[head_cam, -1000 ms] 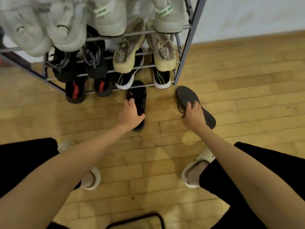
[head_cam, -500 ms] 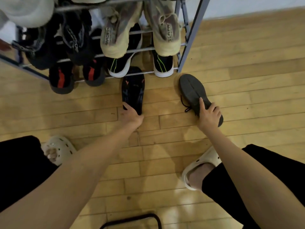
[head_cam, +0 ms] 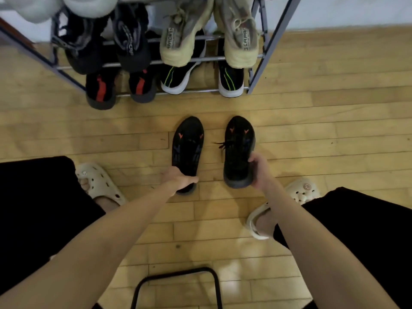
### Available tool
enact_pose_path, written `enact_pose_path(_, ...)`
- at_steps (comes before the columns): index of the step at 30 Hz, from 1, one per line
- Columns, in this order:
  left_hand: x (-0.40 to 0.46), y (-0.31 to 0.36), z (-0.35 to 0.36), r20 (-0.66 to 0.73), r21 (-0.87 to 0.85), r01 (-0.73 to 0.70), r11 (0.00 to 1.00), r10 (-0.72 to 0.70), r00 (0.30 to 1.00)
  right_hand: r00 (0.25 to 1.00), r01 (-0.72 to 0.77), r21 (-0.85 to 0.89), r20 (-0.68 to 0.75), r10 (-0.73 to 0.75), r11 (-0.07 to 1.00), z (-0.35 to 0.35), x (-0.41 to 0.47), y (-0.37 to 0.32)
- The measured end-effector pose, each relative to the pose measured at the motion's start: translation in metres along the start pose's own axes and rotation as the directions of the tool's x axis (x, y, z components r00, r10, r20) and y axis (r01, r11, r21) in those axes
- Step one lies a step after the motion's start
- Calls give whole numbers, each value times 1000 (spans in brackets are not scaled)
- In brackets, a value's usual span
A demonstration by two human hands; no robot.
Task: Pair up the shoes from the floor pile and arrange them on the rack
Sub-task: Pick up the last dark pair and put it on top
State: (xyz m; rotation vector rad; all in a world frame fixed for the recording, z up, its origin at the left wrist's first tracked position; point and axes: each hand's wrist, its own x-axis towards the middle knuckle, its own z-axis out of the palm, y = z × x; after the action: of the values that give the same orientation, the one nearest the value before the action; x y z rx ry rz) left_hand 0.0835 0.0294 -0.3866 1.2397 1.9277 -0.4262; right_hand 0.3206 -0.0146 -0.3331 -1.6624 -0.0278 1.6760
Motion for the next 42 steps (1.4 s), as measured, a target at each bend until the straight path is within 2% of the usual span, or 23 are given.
enact_pose_path(2,-5,-12,-2,33,-69,15,998,-12,999,996,-56,160,-56,66,986,6,-7,11)
enact_pose_path(4,-12,-19,-9,48,-159,5,987,2,999,990,-50,207,-117,75,977,15,-13,16)
enact_pose_path(5,-16,-22,-15,64,-227,-9,974,24,998,987,-34,147,-150,56,988,20,-17,16)
enact_pose_path(7,-26,-22,-32,108,-369,-35,929,80,991,968,-42,-85,-250,20,996,31,-27,10)
enact_pose_path(9,-41,-20,-57,147,-462,-46,886,128,981,947,-72,-308,-319,-32,949,42,-39,-2)
enact_pose_path(13,-82,-21,-110,178,-571,-46,819,179,968,969,-54,-400,-242,-49,915,67,-73,-40)
enact_pose_path(18,-149,-41,-170,-65,-476,-263,839,265,962,996,-42,-334,-90,12,942,88,-144,-68)
enact_pose_path(22,-202,-64,-218,-247,-496,-385,778,299,922,986,164,-360,36,-162,918,108,-203,-82)
enact_pose_path(27,-253,-95,-274,-432,-522,-519,677,315,845,860,503,-394,146,-488,769,150,-268,-102)
enact_pose_path(33,-303,-112,-330,-689,-422,-713,561,313,654,681,729,-286,209,-702,622,201,-323,-124)
enact_pose_path(38,-318,-104,-384,-745,-437,-736,518,250,619,573,818,-245,261,-777,521,239,-341,-153)
enact_pose_path(42,-310,-85,-422,-746,-481,-741,469,226,627,511,853,-274,263,-818,445,275,-337,-188)
